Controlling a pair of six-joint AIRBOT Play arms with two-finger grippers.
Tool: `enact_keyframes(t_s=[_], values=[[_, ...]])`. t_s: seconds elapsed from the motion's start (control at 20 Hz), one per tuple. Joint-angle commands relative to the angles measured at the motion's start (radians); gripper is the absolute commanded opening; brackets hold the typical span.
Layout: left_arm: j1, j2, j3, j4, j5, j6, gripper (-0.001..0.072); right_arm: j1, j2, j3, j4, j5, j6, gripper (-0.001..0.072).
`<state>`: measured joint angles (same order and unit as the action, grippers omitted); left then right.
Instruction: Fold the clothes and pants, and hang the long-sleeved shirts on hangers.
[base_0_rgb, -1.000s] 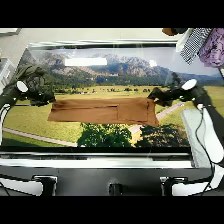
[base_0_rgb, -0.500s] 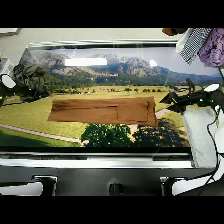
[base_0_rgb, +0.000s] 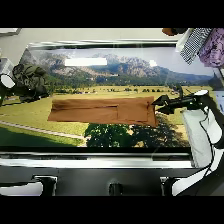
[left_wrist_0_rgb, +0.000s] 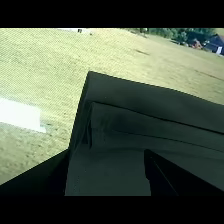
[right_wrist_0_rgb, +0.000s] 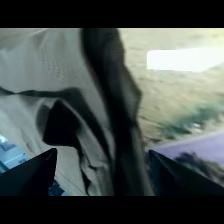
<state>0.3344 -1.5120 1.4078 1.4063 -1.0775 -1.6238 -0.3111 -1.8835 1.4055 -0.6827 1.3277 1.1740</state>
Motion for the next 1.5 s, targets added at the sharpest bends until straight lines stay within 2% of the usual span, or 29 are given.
enact_keyframes(t_s=[0.0,0.1,0.2,0.25,0.3,0.35,0.4,0.45,0.55,0.75,0.85,1.0,1.2,1.45], values=[[0.001,-0.001,0.001,0.001,0.005,0.0,0.0535,0.067,-0.022,-0.001,-0.037,-0.011,0.0,0.0661],[0.001,-0.001,0.001,0.0,0.005,-0.001,0.0535,0.112,-0.022,-0.001,-0.039,-0.024,0.0,0.0651],[0.001,-0.001,0.0,-0.003,0.005,-0.001,0.0534,0.149,-0.022,-0.001,-0.041,-0.037,0.001,0.0496],[0.001,-0.001,0.0,-0.008,0.005,-0.001,0.0532,0.161,-0.019,0.0,-0.041,-0.044,0.006,0.0359],[0.001,-0.001,0.0,-0.023,0.005,-0.001,0.0525,0.162,-0.01,0.0,-0.039,-0.048,0.02,0.0135],[0.001,-0.003,0.0,-0.047,0.004,-0.001,0.0448,0.159,0.005,0.0,-0.044,-0.048,0.029,0.003],[0.001,-0.003,-0.002,-0.083,0.004,-0.001,0.0219,0.156,0.029,0.006,-0.071,-0.047,0.059,0.0026],[-0.003,-0.005,-0.005,-0.126,0.009,-0.001,0.0021,0.157,0.06,0.02,-0.142,-0.043,0.119,0.0026],[-0.027,-0.016,-0.014,-0.204,0.032,-0.001,0.0016,0.159,0.127,0.066,-0.269,-0.006,0.241,0.0026],[-0.181,-0.111,-0.016,-0.334,0.044,-0.01,0.0016,0.159,0.234,0.174,-0.373,0.093,0.346,0.0026],[-0.286,-0.174,-0.016,-0.441,0.084,-0.085,0.0015,0.159,0.272,0.222,-0.436,0.141,0.394,0.0026],[-0.455,-0.261,-0.003,-0.63,0.18,-0.09,0.0014,0.159,0.313,0.279,-0.502,0.201,0.432,0.0026],[-0.645,-0.367,0.059,-0.788,0.293,-0.091,0.0014,0.159,0.355,0.348,-0.508,0.228,0.448,0.0026],[-0.795,-0.535,0.261,-0.861,0.33,-0.177,0.0013,0.159,0.382,0.402,-0.508,0.275,0.469,0.0026]])
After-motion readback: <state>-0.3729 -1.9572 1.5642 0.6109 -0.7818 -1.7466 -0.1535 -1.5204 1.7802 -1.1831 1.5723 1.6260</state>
